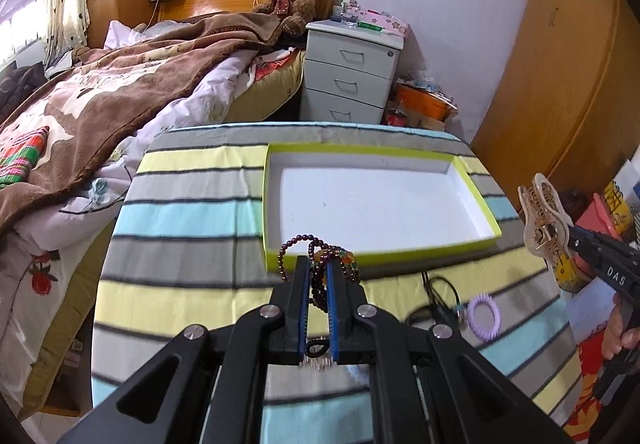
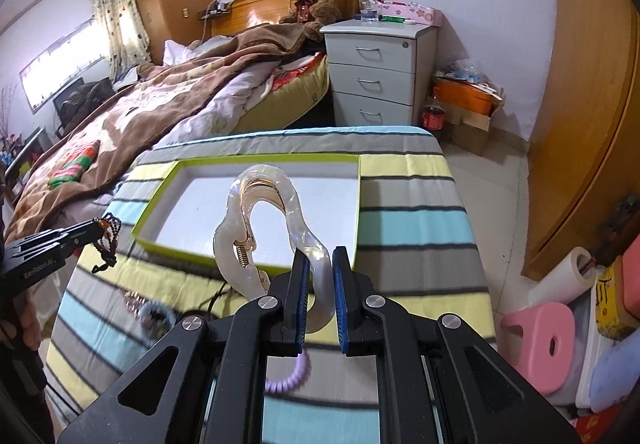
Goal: Organize jewelry
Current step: 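Lift the beaded bracelet and claw clip and carry both over the green box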
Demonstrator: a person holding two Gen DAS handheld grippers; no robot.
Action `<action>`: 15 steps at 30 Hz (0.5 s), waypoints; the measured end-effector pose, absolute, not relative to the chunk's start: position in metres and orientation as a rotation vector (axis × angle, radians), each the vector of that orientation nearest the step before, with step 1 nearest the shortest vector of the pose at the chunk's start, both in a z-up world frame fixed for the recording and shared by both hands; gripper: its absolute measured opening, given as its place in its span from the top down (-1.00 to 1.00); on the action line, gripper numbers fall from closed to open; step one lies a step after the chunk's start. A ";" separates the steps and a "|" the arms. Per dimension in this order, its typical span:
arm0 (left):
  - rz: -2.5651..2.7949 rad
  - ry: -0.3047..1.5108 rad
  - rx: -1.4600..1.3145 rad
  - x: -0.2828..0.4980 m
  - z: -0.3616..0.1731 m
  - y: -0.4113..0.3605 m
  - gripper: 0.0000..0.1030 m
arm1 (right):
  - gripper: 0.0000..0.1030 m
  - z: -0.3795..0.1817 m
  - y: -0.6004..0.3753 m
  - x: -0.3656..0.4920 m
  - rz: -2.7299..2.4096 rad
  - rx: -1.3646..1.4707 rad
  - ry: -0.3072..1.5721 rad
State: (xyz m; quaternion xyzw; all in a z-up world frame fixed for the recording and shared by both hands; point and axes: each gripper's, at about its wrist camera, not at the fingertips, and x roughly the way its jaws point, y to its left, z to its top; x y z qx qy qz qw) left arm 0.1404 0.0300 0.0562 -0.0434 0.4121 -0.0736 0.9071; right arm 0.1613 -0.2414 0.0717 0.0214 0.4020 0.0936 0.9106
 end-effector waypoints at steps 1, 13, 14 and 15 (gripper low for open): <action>-0.153 0.849 -0.090 0.146 0.057 0.030 0.83 | 0.77 0.071 -0.240 0.166 0.191 0.044 0.832; -0.156 0.889 -0.104 0.211 0.049 0.026 0.83 | 0.77 0.043 -0.234 0.231 0.146 0.058 0.928; -0.160 0.893 -0.103 0.217 0.047 0.025 0.83 | 0.77 0.041 -0.234 0.234 0.143 0.057 0.933; -0.159 0.898 -0.106 0.222 0.045 0.025 0.83 | 0.77 0.039 -0.234 0.237 0.140 0.058 0.940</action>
